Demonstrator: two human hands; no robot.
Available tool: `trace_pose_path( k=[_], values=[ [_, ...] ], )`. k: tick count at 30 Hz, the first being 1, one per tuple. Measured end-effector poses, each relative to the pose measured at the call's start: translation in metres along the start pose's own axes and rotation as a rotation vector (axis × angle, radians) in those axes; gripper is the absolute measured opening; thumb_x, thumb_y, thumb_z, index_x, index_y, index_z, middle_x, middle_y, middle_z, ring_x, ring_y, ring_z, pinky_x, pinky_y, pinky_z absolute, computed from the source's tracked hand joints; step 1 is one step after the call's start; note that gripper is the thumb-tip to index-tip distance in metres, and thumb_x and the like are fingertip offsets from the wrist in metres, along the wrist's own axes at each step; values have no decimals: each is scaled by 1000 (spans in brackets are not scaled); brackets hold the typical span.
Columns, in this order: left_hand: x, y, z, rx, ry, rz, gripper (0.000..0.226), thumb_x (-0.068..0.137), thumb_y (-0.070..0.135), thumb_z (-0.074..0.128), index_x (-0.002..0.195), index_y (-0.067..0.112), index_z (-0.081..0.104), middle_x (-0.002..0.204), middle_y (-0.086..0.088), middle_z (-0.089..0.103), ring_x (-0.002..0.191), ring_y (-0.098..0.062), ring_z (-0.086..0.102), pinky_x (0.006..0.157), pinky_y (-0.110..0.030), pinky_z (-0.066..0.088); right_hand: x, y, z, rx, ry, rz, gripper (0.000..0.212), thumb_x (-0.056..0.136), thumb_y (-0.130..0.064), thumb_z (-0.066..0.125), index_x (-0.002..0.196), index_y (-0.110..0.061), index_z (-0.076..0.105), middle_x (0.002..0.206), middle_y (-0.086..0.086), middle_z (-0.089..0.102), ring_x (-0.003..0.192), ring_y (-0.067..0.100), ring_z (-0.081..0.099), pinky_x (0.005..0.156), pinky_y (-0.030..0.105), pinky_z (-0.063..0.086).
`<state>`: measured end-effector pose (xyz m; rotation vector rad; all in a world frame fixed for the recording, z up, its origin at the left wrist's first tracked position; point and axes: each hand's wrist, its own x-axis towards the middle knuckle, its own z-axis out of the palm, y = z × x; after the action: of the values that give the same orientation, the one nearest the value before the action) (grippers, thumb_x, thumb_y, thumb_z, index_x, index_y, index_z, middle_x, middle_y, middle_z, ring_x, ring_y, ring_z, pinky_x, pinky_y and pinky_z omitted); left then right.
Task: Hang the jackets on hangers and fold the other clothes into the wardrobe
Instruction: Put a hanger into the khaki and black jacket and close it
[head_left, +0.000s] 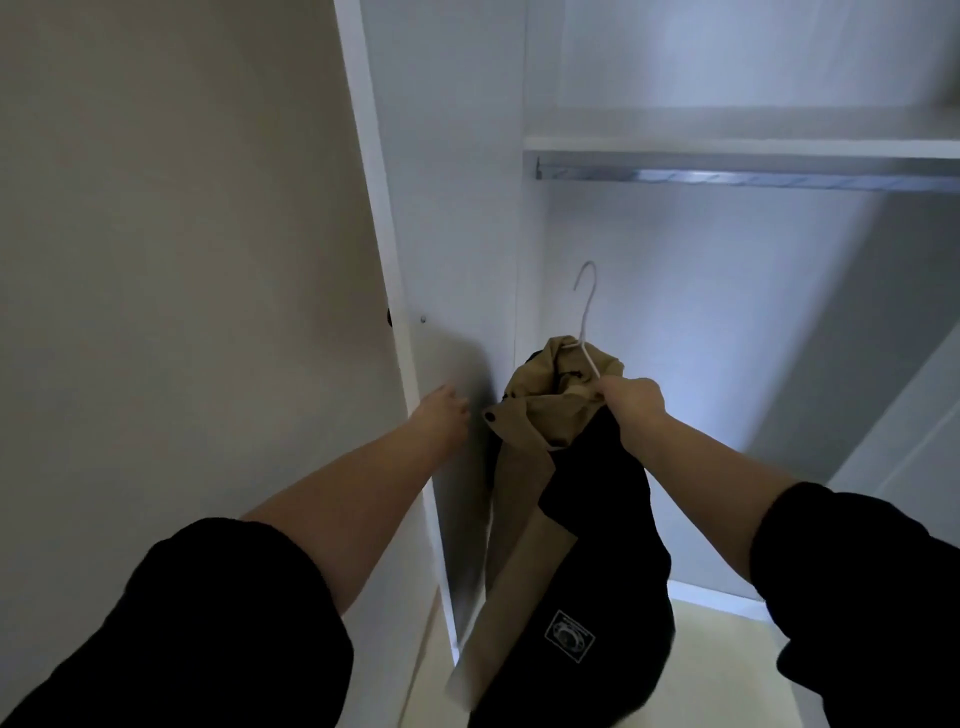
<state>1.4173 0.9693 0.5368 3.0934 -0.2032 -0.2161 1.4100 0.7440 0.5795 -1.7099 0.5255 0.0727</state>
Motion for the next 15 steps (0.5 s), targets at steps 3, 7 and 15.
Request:
trace_pose_path(
  k=[3, 7, 15],
  values=[
    [3, 26, -14, -8, -79, 64, 36, 91, 37, 56, 120, 16, 62, 121, -5, 57, 114, -28, 52, 93, -35, 45, 8, -8, -7, 26, 13, 24, 16, 92, -13, 47, 104, -3, 50, 84, 9, 51, 83, 22, 51, 64, 27, 41],
    [43, 56, -38, -521, -25, 14, 28, 93, 24, 49, 103, 5, 67, 99, -10, 63, 93, -26, 60, 76, -31, 46, 28, -18, -21, 11, 7, -3, 15, 94, -10, 47, 103, 0, 53, 97, 14, 57, 87, 25, 55, 65, 27, 46],
    [114, 111, -76, -1201, -51, -101, 14, 95, 14, 49, 105, 10, 57, 102, -13, 59, 78, -22, 56, 69, -29, 45, 80, -29, -63, 2, -323, -40, 24, 97, 0, 45, 117, 2, 57, 113, 15, 61, 99, 28, 59, 85, 33, 52]
  ],
)
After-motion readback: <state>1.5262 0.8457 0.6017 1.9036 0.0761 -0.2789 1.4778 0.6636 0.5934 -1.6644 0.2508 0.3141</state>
